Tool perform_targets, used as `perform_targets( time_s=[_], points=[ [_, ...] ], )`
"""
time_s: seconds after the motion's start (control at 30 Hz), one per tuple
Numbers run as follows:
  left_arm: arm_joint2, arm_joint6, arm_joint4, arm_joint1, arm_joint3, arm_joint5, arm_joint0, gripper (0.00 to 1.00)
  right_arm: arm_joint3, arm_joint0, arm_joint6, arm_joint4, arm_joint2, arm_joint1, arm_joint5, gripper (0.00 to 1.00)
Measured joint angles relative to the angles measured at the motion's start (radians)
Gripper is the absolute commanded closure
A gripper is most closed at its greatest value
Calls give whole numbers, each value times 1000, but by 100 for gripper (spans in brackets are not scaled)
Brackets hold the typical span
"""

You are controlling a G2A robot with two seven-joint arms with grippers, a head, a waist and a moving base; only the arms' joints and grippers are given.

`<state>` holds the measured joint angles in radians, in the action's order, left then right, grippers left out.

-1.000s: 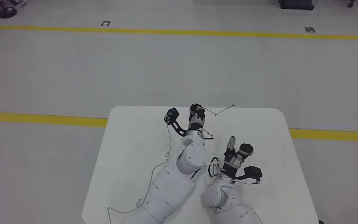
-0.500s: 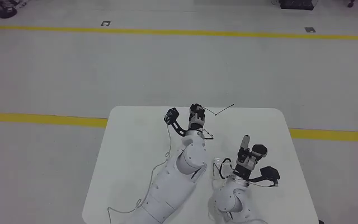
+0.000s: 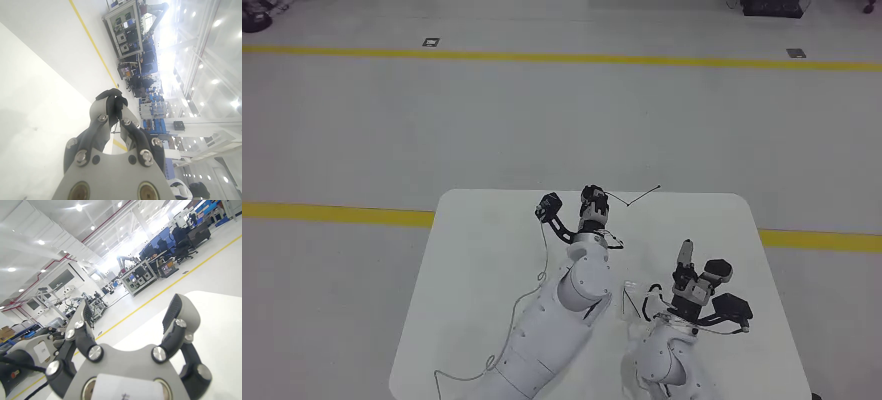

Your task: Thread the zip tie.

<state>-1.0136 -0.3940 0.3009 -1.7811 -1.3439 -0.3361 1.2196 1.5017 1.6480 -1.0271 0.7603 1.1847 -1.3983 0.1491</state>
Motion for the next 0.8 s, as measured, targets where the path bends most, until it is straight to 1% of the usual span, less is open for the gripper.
perform_targets(
  time_s=[0.07,0.17,0.23,0.27,0.3,0.37,0.43,0.5,0.7,0.8],
  points=[
    [-4,5,-33,0,-7,0,-4,100,-6,-4,14,7,-1,-1,12,0],
    [-4,-11,-99,-8,-5,-4,-19,100,-27,-28,97,29,-17,-7,64,0],
    [3,-22,-142,-13,-4,-4,-29,100,-41,-49,148,38,-29,-13,109,0],
    [8,-24,-155,-14,-5,-4,-32,100,-45,-57,165,39,-34,-15,124,5],
    [19,-17,-169,-14,-7,-4,-35,100,-49,-67,186,39,-39,-18,139,16],
    [38,-3,-171,-12,-8,-4,-37,100,-53,-79,209,38,-46,-23,156,53],
    [57,6,-165,-8,-7,-4,-36,100,-52,-83,219,39,-52,-28,165,56],
    [65,6,-169,-6,-1,-4,-35,100,-52,-82,217,45,-56,-32,168,58],
    [67,0,-178,-8,19,-4,-42,100,-73,-96,211,52,-58,-43,186,66],
    [71,1,-176,-8,23,-4,-42,100,-89,-108,211,58,-60,-50,191,65]
  ],
)
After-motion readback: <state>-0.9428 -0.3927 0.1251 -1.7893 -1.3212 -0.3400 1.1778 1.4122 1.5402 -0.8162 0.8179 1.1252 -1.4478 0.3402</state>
